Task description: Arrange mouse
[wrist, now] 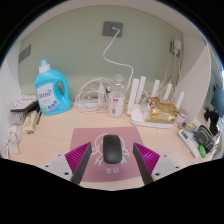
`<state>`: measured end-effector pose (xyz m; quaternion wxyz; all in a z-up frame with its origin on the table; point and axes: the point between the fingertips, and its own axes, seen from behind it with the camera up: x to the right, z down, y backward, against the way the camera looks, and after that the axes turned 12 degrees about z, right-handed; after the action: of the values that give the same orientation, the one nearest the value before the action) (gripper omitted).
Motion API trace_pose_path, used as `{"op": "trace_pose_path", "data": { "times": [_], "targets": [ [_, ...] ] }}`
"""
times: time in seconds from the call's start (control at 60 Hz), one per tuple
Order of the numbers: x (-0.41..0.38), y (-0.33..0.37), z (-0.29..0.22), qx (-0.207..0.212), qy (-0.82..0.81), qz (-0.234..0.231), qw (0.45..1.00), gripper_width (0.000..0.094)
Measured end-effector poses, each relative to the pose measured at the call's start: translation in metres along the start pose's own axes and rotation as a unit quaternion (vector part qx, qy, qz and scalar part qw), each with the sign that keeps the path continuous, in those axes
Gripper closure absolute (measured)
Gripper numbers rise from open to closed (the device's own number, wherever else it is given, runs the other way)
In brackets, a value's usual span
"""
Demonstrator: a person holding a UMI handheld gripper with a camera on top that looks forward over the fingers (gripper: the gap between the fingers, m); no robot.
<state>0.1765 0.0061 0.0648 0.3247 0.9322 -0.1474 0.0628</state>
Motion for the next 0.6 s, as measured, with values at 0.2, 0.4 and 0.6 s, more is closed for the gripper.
{"op": "trace_pose_path", "data": {
  "times": [0.2,0.4,0.6],
  "targets": [
    [0.017,0.101,-0.001,0.038,0.005,0.024,0.999,0.0086],
    [0.031,0.190,0.024,0.052,0.008,0.042,0.998,0.0088],
    [0.033,0.235,0.046,0.055,0.012,0.045,0.997,0.0089]
  ]
}}
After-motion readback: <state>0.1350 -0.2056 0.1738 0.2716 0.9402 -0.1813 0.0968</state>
